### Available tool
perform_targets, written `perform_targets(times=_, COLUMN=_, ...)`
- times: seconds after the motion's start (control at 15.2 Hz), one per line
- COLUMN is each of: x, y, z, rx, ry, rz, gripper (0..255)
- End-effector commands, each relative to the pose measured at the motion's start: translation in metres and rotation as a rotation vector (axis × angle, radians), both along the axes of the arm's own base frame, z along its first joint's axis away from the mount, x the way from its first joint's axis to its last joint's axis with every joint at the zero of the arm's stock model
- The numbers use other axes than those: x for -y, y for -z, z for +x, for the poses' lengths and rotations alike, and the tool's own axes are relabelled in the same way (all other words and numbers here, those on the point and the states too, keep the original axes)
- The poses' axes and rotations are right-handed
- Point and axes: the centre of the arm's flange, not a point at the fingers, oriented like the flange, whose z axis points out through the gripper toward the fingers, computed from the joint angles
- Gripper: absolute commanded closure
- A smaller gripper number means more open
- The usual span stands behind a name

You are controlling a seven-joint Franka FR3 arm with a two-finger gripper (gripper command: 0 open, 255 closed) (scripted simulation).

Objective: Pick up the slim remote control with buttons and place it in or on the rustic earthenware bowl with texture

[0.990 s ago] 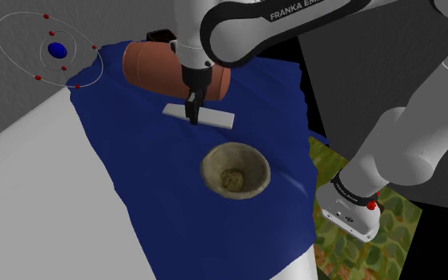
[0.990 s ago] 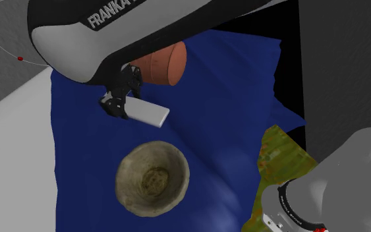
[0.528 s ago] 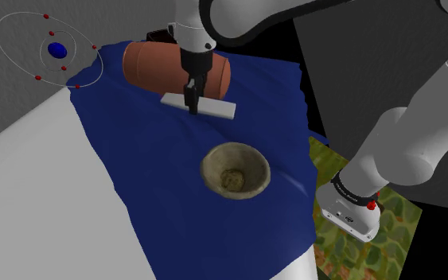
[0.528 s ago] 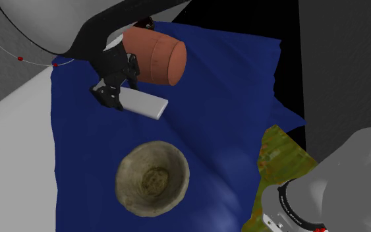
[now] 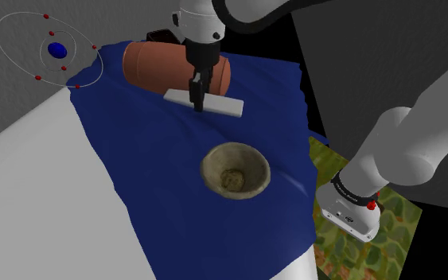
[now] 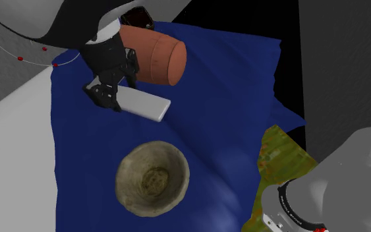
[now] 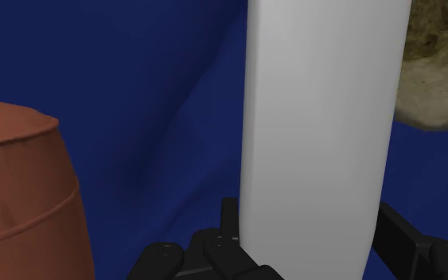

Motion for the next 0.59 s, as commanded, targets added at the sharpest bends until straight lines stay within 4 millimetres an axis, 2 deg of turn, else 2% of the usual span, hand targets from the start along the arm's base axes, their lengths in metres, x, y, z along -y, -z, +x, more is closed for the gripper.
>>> perform_targets(times=0.0, x=-0.001, y=0.001, z=-0.025, rx=0.000, ry=0.000, rz=0.000, gripper=255)
perform_targets(times=0.53, x=-0.010, y=-0.001, z=-0.130, rx=0.000, ry=0.000, rz=0.000, gripper=255)
